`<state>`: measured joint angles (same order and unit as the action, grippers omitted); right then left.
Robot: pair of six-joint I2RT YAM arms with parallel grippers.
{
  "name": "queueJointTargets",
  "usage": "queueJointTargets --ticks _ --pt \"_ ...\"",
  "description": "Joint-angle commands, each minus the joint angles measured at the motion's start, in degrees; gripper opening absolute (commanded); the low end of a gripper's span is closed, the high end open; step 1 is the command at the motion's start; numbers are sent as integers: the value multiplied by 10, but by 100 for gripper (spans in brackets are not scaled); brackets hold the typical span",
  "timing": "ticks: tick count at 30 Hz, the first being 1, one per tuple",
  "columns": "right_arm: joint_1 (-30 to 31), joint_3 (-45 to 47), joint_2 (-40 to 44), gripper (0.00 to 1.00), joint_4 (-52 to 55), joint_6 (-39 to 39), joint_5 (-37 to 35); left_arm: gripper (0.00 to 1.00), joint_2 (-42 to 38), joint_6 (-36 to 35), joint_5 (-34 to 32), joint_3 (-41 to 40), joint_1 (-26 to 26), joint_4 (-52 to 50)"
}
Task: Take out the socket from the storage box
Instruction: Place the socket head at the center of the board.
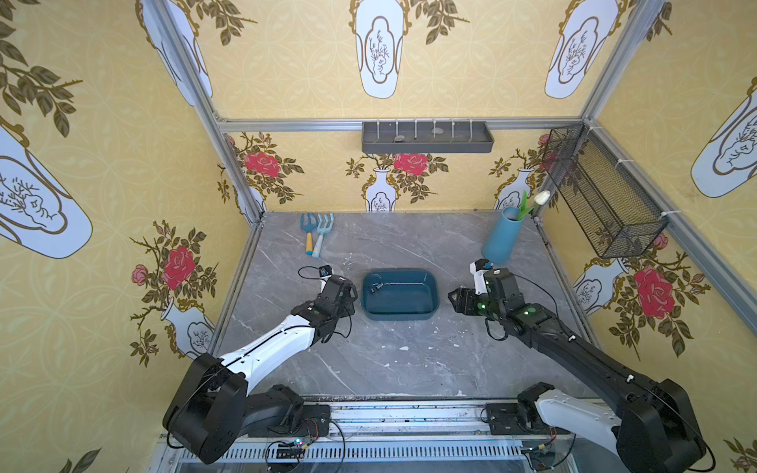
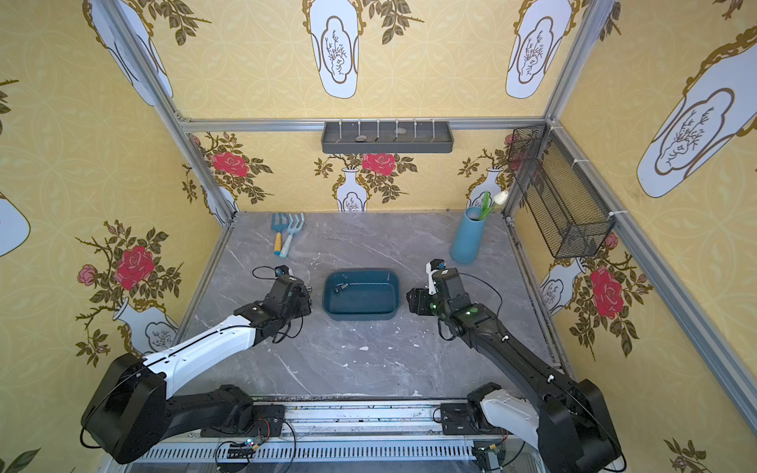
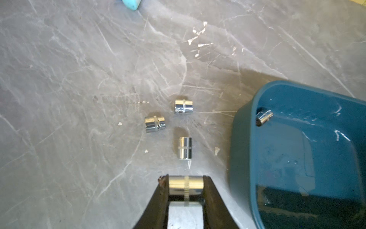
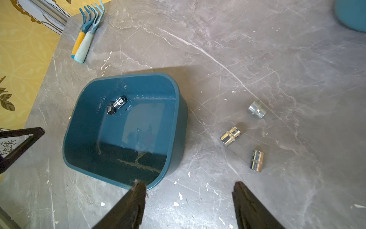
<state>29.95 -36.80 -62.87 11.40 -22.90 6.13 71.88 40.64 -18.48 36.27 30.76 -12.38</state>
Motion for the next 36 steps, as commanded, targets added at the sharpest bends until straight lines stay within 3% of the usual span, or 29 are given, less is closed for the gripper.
queueJointTargets --ticks 1,28,36 --pt "1 -4 -1 74 -28 -4 3 29 15 22 12 -15 -10 21" --pt "1 -4 2 74 -20 -4 0 30 127 48 19 -28 -32 70" --pt "1 -4 0 74 -23 -4 0 40 129 44 16 -26 -32 63"
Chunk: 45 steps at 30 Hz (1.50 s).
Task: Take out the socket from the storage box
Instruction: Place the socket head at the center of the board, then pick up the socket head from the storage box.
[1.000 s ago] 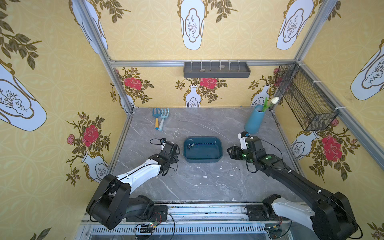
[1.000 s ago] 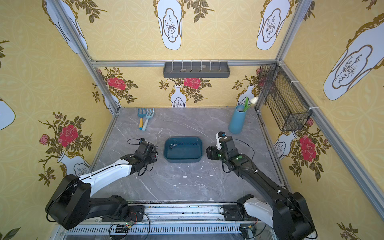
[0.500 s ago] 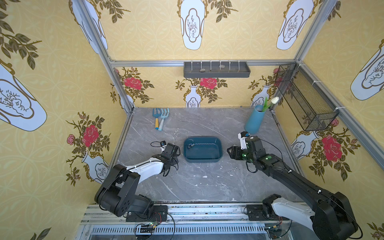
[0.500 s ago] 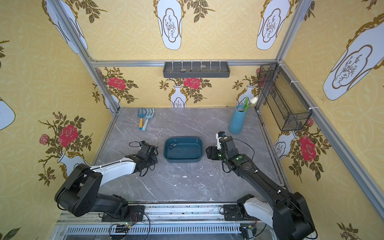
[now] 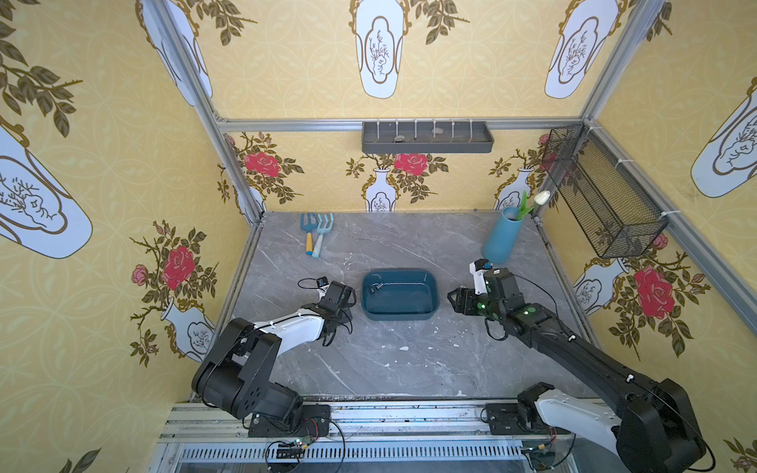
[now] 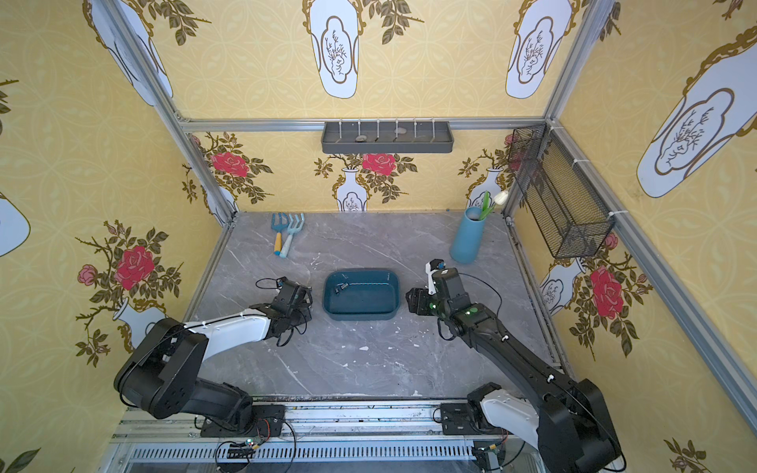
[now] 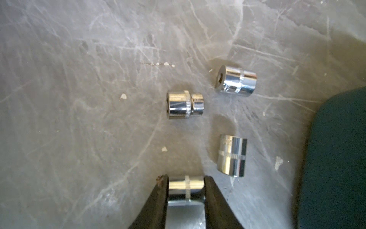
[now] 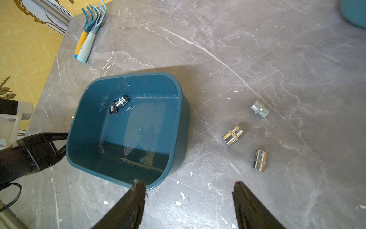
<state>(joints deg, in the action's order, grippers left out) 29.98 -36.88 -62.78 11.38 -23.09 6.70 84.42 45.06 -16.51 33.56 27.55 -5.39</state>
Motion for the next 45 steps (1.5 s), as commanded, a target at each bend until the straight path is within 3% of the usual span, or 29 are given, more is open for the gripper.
queueJointTargets --ticks 1,17,26,45 --pt "1 -3 -1 74 -23 -2 -5 41 3 -1 -5 1 0 -9" --pt "2 -14 -2 74 -22 0 1 42 -16 -10 -7 14 0 -25" --pt "24 -41 -26 75 -51 5 17 52 -81 -17 -10 38 0 -82" --pt "147 -207 -289 76 -152 43 -19 65 -251 -86 29 94 -1 -158"
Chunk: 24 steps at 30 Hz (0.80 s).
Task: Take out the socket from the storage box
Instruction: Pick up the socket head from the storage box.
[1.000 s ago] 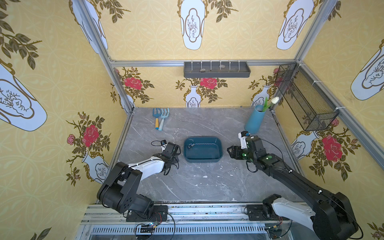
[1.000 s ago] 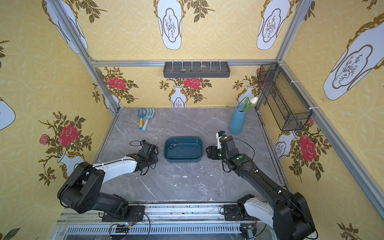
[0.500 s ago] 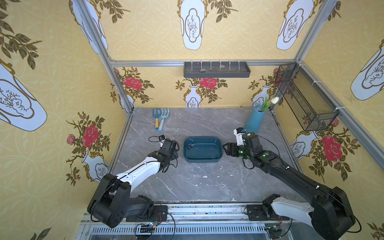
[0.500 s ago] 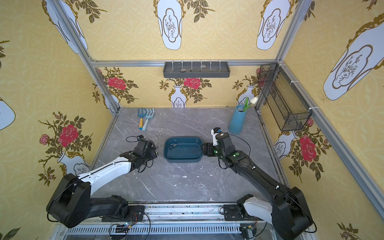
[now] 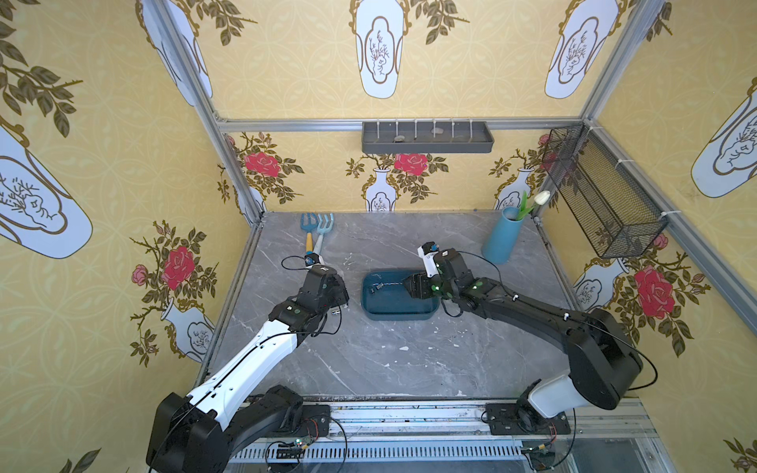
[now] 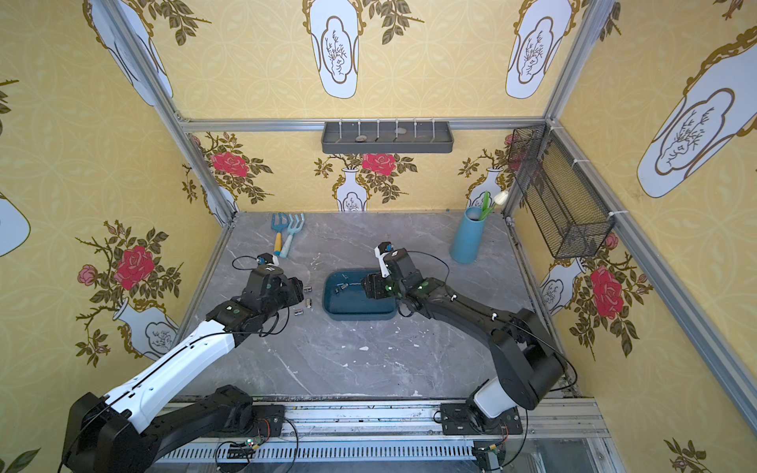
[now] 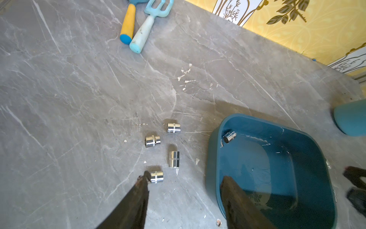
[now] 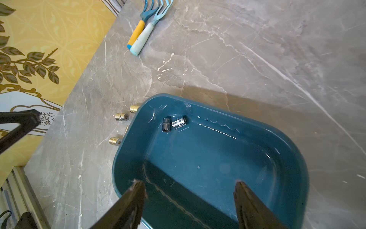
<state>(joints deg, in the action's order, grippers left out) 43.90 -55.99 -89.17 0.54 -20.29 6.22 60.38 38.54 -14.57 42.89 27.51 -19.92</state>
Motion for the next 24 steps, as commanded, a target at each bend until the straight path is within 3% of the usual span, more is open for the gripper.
queueJointTargets --ticks 1,11,24 --pt "12 -24 -42 75 -50 18 -18 67 -16 -21 10 -1 -1 -12" --pt "24 -99 -176 70 -90 34 -3 69 -22 -23 33 -22 -4 9" --pt "52 -126 -259 64 -138 81 -11 69 4 -15 61 -32 -6 42"
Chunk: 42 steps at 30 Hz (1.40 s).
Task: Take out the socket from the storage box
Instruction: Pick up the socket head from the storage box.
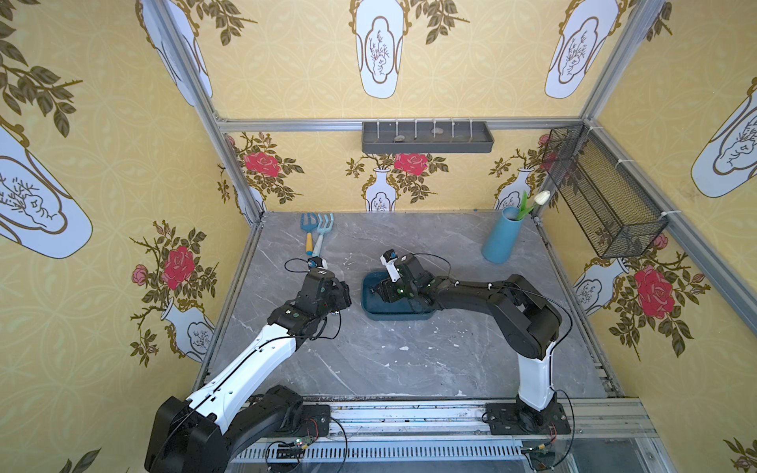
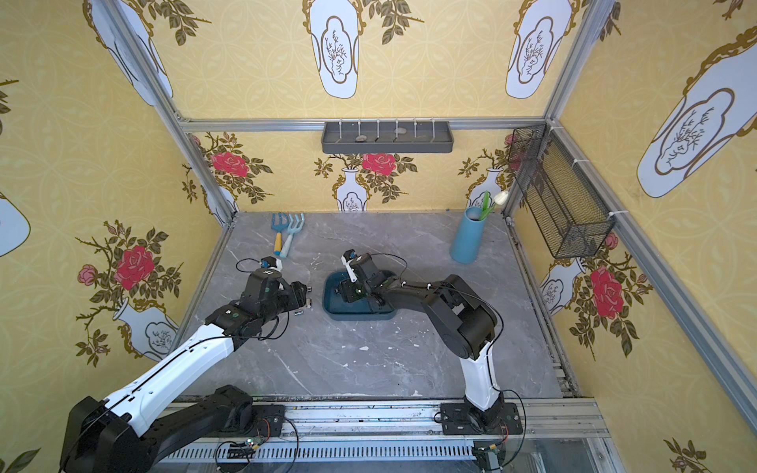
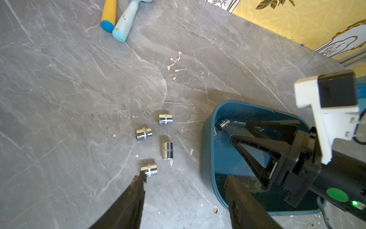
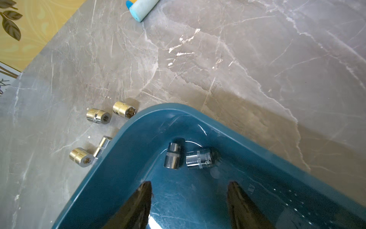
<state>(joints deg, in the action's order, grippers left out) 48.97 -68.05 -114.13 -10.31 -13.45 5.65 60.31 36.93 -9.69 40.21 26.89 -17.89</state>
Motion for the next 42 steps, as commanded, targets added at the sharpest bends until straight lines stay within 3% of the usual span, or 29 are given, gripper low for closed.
queueJointTargets --ticks 1,25,42 --pt "2 -6 -14 63 -34 16 -4 69 6 1 13 -5 0 24" --pt "9 -15 -68 55 -80 56 -21 69 19 9 26 -16 -1 43" --pt "10 -9 -73 40 -91 64 -28 69 26 9 31 -14 -1 52"
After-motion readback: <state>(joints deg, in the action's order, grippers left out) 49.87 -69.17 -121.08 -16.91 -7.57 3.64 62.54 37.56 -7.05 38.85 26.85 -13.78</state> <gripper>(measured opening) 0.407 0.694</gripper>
